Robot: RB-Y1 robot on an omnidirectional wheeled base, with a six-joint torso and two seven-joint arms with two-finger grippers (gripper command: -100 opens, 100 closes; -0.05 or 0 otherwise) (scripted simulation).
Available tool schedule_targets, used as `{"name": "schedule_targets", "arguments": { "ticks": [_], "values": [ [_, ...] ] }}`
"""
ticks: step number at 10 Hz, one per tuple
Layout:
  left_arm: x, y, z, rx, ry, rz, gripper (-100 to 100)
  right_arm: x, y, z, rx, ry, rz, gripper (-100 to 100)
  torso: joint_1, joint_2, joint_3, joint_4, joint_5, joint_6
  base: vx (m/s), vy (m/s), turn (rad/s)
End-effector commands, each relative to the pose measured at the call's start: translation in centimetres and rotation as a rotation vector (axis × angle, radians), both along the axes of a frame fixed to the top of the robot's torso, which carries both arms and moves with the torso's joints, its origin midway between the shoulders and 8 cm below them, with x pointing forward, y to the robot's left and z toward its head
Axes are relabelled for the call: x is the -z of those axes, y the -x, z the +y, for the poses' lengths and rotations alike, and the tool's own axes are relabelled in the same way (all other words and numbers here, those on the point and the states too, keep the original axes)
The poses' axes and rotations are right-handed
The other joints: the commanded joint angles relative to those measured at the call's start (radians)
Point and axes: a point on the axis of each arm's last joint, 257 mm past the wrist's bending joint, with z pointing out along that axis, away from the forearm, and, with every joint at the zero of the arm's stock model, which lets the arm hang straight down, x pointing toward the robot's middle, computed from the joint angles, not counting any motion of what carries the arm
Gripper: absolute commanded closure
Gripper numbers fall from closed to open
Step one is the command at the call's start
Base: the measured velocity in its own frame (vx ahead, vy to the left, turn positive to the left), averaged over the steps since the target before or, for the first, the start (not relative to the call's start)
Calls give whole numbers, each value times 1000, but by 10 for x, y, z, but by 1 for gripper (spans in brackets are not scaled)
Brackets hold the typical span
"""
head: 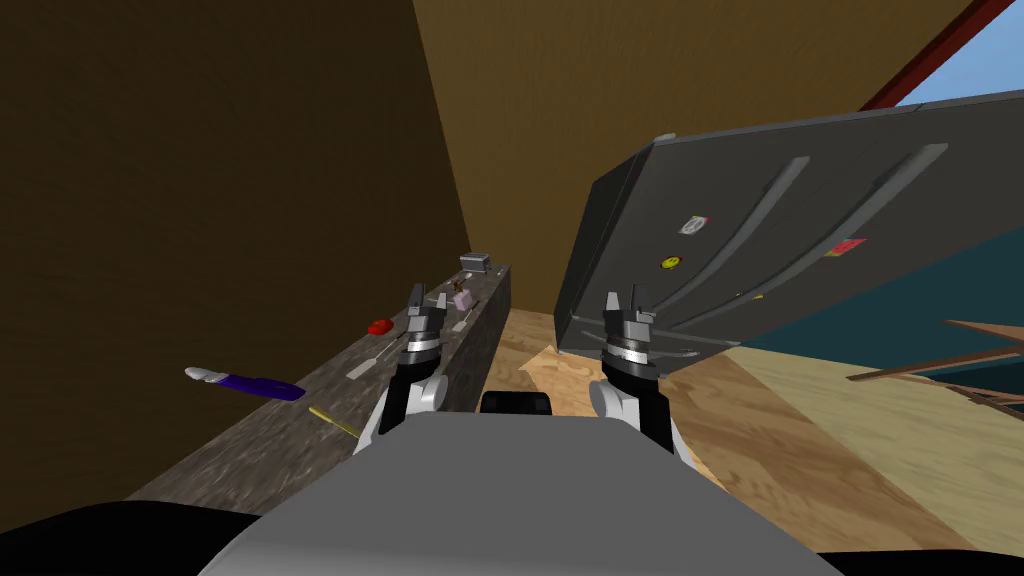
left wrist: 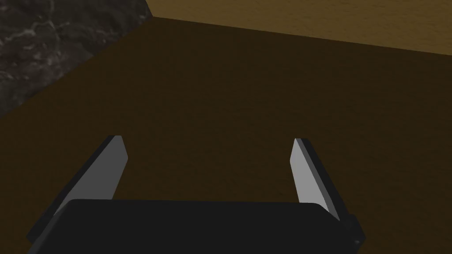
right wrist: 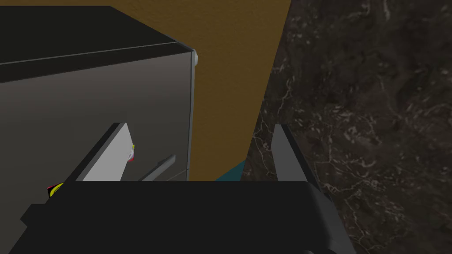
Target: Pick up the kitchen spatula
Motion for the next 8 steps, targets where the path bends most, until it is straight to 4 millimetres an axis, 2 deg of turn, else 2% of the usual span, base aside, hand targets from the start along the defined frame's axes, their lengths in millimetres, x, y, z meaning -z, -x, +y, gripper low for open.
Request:
{"name": "schedule_targets", "arguments": {
  "ticks": [1,4,7,8],
  "values": [
    [-5,2,-1,14,-41,-10,-100,0,0,0,0,0,0,0,0,0,0,0,0,0,28,12,-51],
    [-13,5,-3,38,-106,-28,-100,0,0,0,0,0,0,0,2,-3,-2,-1,0,0,55,13,-96],
    [-15,4,-5,74,-179,-30,-100,0,0,0,0,0,0,0,-4,-6,-3,-1,-1,0,81,-62,-145],
    [-13,3,-6,88,-201,-24,-100,0,0,0,0,0,0,0,-5,-6,-3,-1,-1,0,65,-129,-256]
  ]
}}
